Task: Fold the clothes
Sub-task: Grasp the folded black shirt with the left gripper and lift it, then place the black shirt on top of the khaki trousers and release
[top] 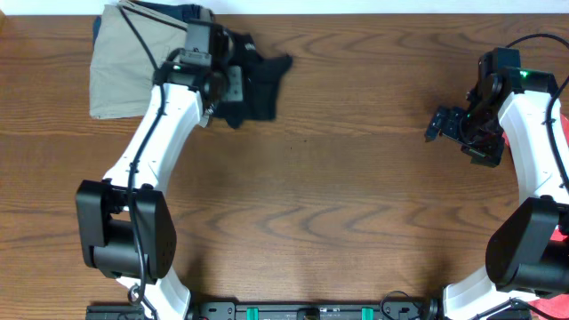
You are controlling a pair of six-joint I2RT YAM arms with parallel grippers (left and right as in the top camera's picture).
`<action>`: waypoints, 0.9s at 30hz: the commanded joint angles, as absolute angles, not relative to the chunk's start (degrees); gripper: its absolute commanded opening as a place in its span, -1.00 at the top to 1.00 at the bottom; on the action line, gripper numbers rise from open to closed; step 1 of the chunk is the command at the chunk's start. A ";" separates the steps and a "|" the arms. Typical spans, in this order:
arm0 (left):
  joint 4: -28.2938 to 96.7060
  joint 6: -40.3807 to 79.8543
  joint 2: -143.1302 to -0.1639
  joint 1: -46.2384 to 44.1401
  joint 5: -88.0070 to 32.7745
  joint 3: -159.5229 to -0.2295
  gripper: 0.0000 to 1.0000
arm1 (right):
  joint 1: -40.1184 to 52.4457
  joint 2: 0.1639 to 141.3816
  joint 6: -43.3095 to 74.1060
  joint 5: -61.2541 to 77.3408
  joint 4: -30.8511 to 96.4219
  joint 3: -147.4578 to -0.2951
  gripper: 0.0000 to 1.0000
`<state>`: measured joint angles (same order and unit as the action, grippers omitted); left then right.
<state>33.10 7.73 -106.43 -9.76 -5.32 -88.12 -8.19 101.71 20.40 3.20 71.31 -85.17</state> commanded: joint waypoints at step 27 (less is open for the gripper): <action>17.67 8.23 -107.85 12.01 0.36 -89.86 0.82 | -8.19 101.47 20.99 3.38 71.35 -85.27 -0.99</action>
<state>18.92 7.73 -106.87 10.72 -2.39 -88.49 -8.19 101.71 20.40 3.22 71.31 -85.17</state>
